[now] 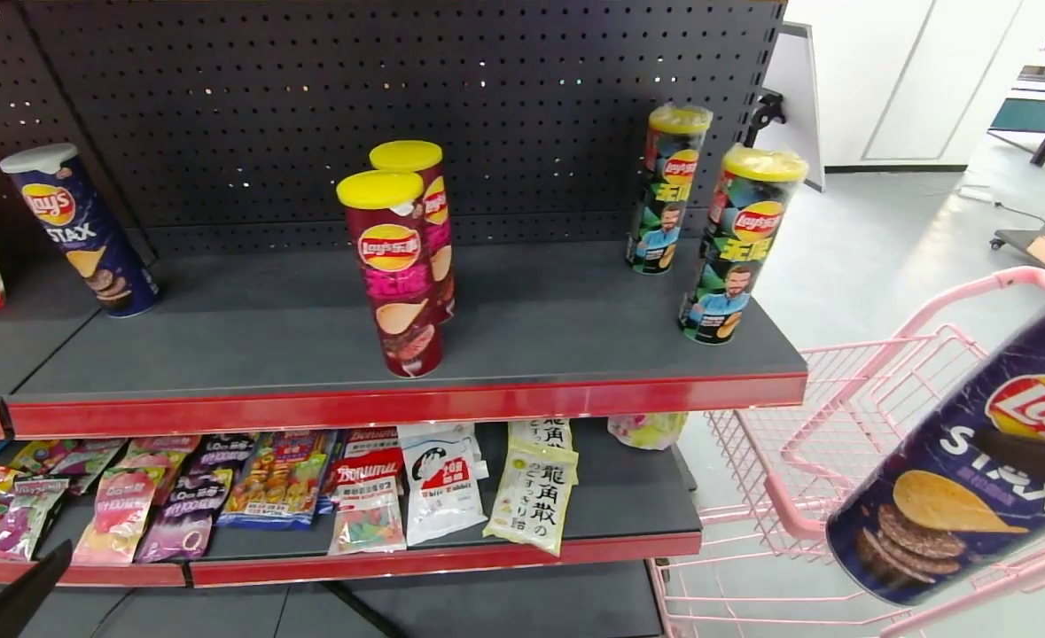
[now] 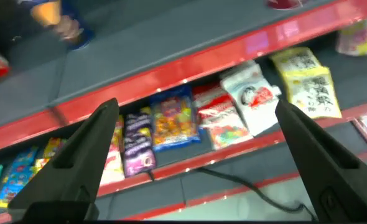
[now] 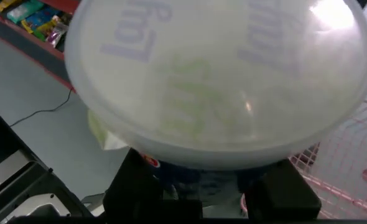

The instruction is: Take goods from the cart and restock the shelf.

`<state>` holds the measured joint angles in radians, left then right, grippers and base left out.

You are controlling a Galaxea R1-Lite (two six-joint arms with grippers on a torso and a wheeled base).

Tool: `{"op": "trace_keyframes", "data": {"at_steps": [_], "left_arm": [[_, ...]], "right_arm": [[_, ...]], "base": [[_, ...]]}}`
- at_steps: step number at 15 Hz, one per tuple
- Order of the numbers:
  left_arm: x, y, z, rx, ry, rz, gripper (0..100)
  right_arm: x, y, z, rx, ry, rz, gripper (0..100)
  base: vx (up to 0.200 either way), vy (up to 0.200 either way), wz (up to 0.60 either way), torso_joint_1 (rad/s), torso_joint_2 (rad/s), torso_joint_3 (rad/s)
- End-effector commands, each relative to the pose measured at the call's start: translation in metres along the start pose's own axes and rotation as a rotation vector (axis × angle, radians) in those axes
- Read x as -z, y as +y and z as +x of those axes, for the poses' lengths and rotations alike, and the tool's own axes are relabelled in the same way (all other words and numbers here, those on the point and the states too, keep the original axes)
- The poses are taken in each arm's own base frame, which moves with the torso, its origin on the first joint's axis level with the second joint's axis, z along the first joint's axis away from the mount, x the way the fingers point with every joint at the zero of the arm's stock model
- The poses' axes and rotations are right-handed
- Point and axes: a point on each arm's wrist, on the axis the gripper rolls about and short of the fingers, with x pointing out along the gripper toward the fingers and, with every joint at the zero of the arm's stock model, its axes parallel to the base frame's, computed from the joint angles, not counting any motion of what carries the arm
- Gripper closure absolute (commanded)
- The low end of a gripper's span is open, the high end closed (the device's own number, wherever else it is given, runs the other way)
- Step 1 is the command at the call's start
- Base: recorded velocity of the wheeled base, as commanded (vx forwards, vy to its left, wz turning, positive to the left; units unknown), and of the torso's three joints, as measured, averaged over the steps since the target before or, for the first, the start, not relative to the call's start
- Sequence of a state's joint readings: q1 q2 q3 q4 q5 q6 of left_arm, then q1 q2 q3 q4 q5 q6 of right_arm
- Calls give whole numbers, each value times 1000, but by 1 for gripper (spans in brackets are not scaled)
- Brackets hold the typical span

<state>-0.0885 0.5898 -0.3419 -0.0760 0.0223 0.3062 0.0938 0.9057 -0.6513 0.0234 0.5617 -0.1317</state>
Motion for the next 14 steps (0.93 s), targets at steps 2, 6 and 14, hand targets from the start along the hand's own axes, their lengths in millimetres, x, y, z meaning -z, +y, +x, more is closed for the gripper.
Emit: {"op": "trace_keyframes", "data": {"at_steps": [2, 6, 14], "left_arm": [[0, 0, 0, -4, -1, 0, 0], [0, 0, -1, -6, -3, 0, 0], [-1, 0, -1, -10, -5, 0, 0]], "right_arm": [[0, 3, 0, -23, 1, -6, 100], [2, 4, 0, -31, 3, -7, 100], [3, 5, -1, -37, 4, -11, 100]], "base": [[0, 200, 0, -5, 2, 5], [0, 200, 0, 7, 5, 6], [0, 200, 0, 1, 3, 1]]}}
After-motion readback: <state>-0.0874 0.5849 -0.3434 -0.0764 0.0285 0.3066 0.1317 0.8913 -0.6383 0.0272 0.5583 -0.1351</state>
